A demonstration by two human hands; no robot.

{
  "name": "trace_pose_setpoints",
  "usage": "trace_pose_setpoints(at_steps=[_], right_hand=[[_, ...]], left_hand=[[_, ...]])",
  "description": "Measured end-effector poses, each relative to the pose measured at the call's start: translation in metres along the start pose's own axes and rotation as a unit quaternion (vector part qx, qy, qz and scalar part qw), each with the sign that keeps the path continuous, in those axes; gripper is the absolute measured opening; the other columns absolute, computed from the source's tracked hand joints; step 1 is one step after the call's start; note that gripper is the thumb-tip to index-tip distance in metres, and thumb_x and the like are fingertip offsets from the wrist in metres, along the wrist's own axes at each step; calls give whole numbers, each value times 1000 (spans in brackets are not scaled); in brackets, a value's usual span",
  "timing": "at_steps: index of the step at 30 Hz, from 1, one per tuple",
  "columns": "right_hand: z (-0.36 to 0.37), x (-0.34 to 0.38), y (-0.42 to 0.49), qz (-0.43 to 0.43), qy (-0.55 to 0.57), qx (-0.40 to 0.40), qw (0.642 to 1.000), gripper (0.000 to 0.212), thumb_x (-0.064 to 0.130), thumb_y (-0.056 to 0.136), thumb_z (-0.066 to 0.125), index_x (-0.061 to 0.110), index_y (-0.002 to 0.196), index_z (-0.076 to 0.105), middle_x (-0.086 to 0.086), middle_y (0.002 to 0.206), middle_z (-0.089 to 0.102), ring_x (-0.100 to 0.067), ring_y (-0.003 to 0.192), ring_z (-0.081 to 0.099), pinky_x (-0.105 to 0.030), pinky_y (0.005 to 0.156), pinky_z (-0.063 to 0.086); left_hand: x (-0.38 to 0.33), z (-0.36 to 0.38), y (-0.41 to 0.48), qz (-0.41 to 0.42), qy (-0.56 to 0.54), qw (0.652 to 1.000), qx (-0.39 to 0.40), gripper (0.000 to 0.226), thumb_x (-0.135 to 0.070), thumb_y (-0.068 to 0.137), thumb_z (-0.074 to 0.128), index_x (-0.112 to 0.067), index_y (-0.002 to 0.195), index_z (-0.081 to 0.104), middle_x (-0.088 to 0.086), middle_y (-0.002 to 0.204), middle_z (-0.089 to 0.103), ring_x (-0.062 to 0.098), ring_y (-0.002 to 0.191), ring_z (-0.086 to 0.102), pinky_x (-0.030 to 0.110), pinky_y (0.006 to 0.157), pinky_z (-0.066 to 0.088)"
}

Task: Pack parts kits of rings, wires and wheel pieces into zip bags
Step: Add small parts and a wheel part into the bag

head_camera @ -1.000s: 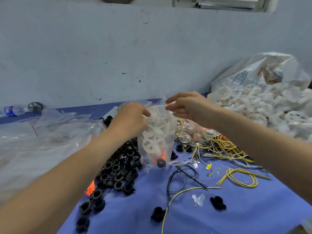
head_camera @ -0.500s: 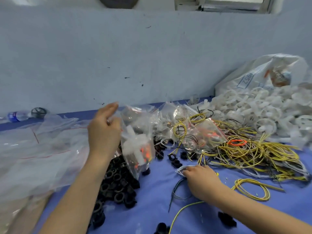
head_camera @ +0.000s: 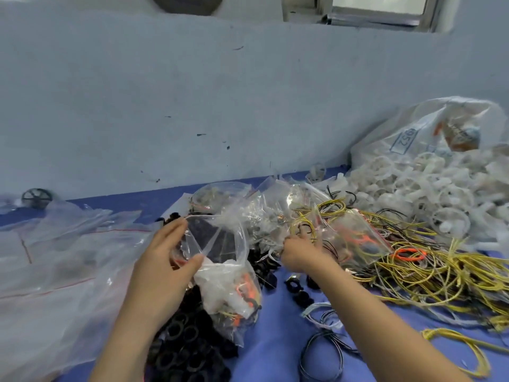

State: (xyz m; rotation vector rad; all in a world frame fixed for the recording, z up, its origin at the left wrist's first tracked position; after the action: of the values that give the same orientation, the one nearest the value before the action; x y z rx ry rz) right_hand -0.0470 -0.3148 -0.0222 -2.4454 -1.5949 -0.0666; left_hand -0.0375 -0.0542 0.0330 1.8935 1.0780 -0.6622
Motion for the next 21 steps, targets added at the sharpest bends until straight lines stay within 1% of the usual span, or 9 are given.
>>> trace_pose_setpoints(at_steps=[2,4,6,8,11,13,15,18,21], right_hand=[[-4,7,6,23,77,20,997,37,8,94,35,0,128,48,-17,143,40,-33,138,27,-54,115,17],[-4,13,14,12,92,5,996,39,8,92,35,6,128,51,-9,151,30,-30,145,9,-60,114,7],[9,13,19,6,75,42,996,42,10,93,32,7,131,50,-4,159,14,-28,147,0,-62,114,1],[26,6,16,25,91,78,993,39,5,91,31,4,125,51,-10,156,20,-30,144,16,-59,113,17],[20,-4,4,24,225,39,973,40,4,95,36,6,132,50,-10,150,33,-28,126,42,-40,97,42],[-6,-8,-13,2,353,11,935,33,9,98,43,12,127,57,-2,134,52,-22,118,50,-30,95,39],[-39,-14,-34,-30,464,-36,885,26,11,97,48,19,112,67,7,115,59,-11,111,48,-26,98,31],[-75,-22,-65,-84,586,-117,797,22,8,93,52,20,93,71,1,99,67,-10,91,55,-16,82,42],[-87,-20,-84,-145,685,-73,710,22,4,88,53,5,105,67,-8,108,69,-18,87,64,-40,78,52]], left_hand=[[4,-5,4,-2,8,1000,-5,59,-12,82,74,-24,136,55,-20,140,47,28,117,57,41,107,41],[7,-9,6,-1,2,1000,2,57,-16,82,74,-26,135,56,-22,140,47,20,111,60,33,101,44],[8,-11,6,-2,-3,1000,10,56,-22,82,74,-30,135,56,-27,139,46,-1,88,61,16,86,44],[8,-12,4,-9,-4,1000,18,56,-27,83,72,-34,135,54,-35,134,43,-5,76,58,6,75,39],[4,-14,1,-8,-2,1000,29,55,-31,83,71,-37,135,53,-41,128,40,-2,76,59,4,70,39],[0,-14,0,-5,4,1000,30,52,-30,82,72,-37,132,56,-36,130,41,-1,79,60,4,73,39],[-4,-13,-1,-2,6,999,32,48,-31,82,71,-38,127,59,-32,135,41,1,85,62,17,82,43],[-10,-11,-2,5,-2,1000,28,41,-30,81,72,-37,121,63,-28,138,42,1,91,62,22,85,46],[-20,-7,-5,31,22,999,18,40,-32,81,71,-38,120,64,-26,142,39,-1,124,46,32,106,39]])
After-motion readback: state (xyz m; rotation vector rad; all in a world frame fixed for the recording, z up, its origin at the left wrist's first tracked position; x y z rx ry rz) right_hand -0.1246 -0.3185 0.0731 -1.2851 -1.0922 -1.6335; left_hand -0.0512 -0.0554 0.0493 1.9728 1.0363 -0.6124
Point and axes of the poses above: each hand's wrist, its own y-axis towards the middle knuckle, its own z-axis out of the palm, x = y × z, the point moved 3 cm from there along y, towards the middle knuckle
